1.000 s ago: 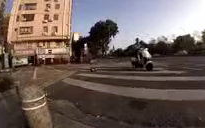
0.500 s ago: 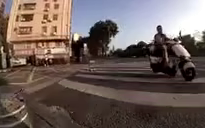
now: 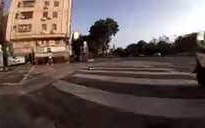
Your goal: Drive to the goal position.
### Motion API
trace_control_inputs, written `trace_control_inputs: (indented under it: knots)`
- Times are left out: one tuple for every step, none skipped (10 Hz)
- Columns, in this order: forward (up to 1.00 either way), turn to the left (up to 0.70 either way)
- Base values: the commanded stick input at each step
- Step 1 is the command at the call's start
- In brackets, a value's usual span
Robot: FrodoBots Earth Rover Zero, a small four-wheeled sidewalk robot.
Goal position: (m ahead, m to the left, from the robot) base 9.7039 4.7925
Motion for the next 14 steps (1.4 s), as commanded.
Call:
trace_control_inputs:
  knots:
    - [0.70,0.00]
    - [0.70,0.00]
    - [0.70,0.00]
    - [0.70,0.00]
    - [0.70,0.00]
    - [0.70,0.00]
    - [0.70,0.00]
    - [0.70,0.00]
    - [0.70,0.01]
    - [0.70,0.02]
    - [0.55,0.13]
    - [0.45,0.24]
    - [0.45,0.27]
    - [0.45,0.26]
